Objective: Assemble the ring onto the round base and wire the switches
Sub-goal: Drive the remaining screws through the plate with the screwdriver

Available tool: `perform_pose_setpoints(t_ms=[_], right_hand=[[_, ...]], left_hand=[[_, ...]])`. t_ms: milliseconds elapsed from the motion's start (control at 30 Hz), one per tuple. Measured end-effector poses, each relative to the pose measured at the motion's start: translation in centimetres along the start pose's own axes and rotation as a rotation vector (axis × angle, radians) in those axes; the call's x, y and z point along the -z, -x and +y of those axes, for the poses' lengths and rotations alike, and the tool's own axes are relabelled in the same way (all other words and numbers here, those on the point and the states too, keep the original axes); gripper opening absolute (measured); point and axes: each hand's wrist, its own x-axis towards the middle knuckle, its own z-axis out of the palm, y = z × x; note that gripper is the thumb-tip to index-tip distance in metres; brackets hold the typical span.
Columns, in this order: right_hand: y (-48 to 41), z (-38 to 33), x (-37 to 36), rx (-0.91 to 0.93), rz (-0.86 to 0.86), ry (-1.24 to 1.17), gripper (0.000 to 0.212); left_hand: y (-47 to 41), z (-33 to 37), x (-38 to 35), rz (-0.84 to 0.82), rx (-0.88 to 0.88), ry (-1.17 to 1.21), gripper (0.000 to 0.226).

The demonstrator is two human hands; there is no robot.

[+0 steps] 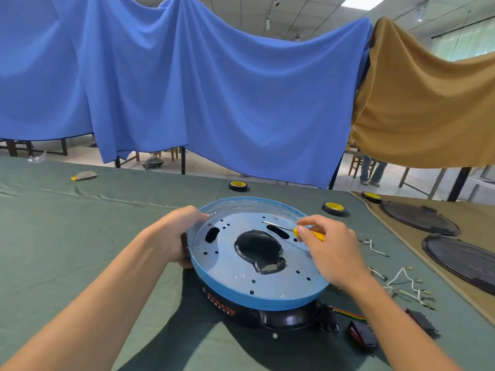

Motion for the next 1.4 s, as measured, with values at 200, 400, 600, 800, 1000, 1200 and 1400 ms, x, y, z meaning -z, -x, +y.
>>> perform_pose_setpoints(t_ms=[200, 400, 600, 800, 1000, 1200, 1400], right_hand=[[0.6, 0.1, 0.4, 0.055, 0.138, -0.135, 0.006], [1.0, -0.2, 0.9, 0.039, 0.361, -0.327, 0.008], [1.0, 0.0, 1.0, -0.071, 0.451, -0.482, 0.012], [1.0, 0.4, 1.0, -0.159, 0.436, -0.593, 0.011], [0.8, 1.0, 1.1, -0.314, 0.447, -0.681, 0.008], [0.5, 1.5, 1.0, -0.397, 0.474, -0.668, 0.011], [0.1, 2.0, 1.2, -0.535, 0.537, -0.746, 0.010]], left_hand=[[0.7, 0.6, -0.4, 0.069, -0.136, 0.083, 0.009], [3.1, 3.3, -0.8, 0.180, -0.699, 0.036, 0.043], [4.6, 3.7, -1.8, 0.443, -1.108, -0.048, 0.037], [5.2, 2.5, -3.6, 0.639, -1.416, -0.265, 0.056], [4.9, 1.0, -5.3, 0.757, -1.598, -0.519, 0.069], [3.3, -1.2, -6.9, 0.815, -1.766, -0.795, 0.051], [2.1, -4.4, -8.2, 0.675, -1.683, -0.811, 0.039]])
